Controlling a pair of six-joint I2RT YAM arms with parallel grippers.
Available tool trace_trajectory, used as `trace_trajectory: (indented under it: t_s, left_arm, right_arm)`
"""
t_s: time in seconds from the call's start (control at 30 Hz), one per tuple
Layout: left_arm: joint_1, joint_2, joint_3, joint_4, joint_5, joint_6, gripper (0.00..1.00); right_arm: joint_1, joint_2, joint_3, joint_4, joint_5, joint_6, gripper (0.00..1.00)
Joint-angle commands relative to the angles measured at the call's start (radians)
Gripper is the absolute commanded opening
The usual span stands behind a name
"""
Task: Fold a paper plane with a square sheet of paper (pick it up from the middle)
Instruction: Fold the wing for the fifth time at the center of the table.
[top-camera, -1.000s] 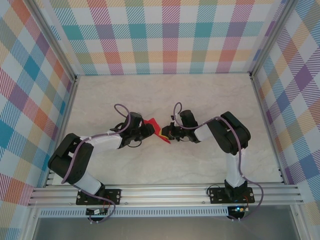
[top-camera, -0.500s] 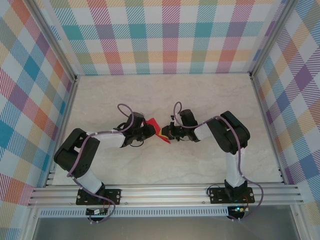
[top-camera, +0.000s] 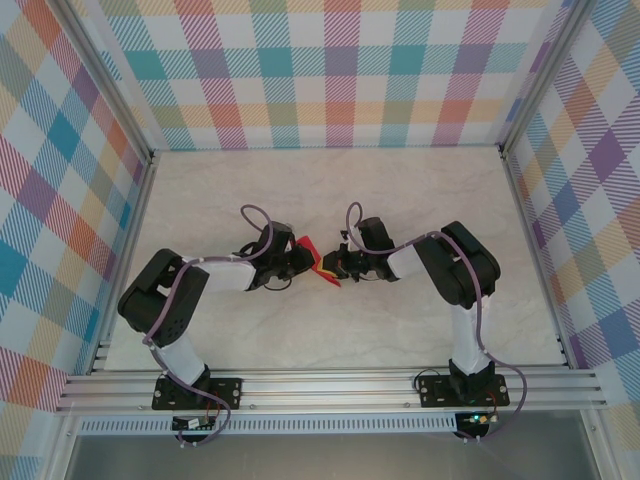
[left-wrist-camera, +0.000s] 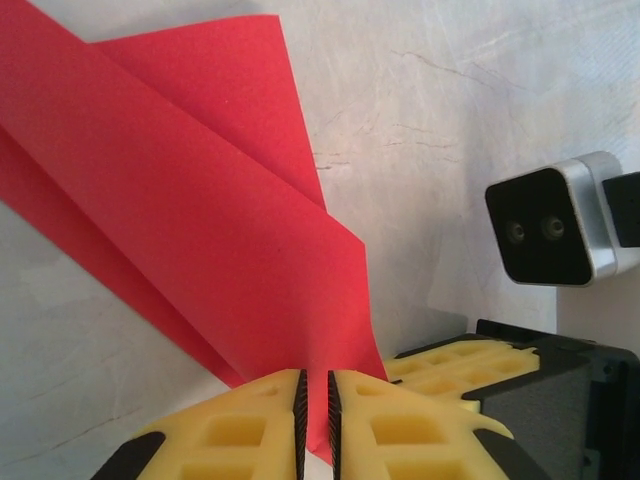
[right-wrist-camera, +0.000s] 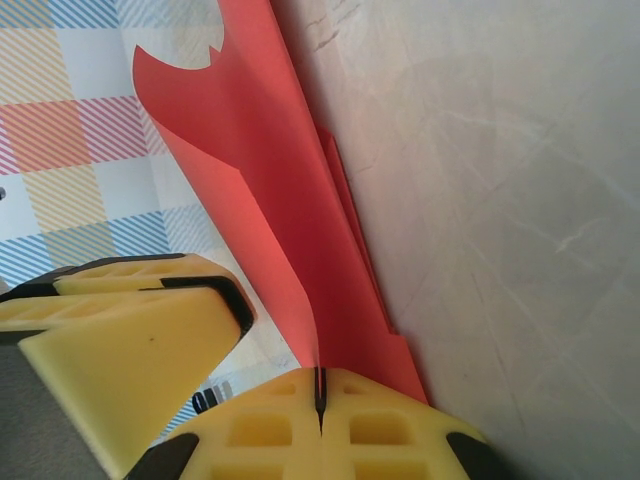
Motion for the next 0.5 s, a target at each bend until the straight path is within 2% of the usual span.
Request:
trace_trajectory:
  t_s: [0.0, 0.47]
  left_arm:
    - [0.000, 0.023, 0.030, 0.021, 0.014, 0.027, 0.16]
    - [0.000, 0.045, 0.032, -0.002, -0.015, 0.026, 0.14]
  right_arm:
    - [-0.006, 0.051, 0.007, -0.088, 0.033, -0.033, 0.00]
    - [-0.006, 0.063, 0.017, -0.111, 0.030, -0.033, 0.00]
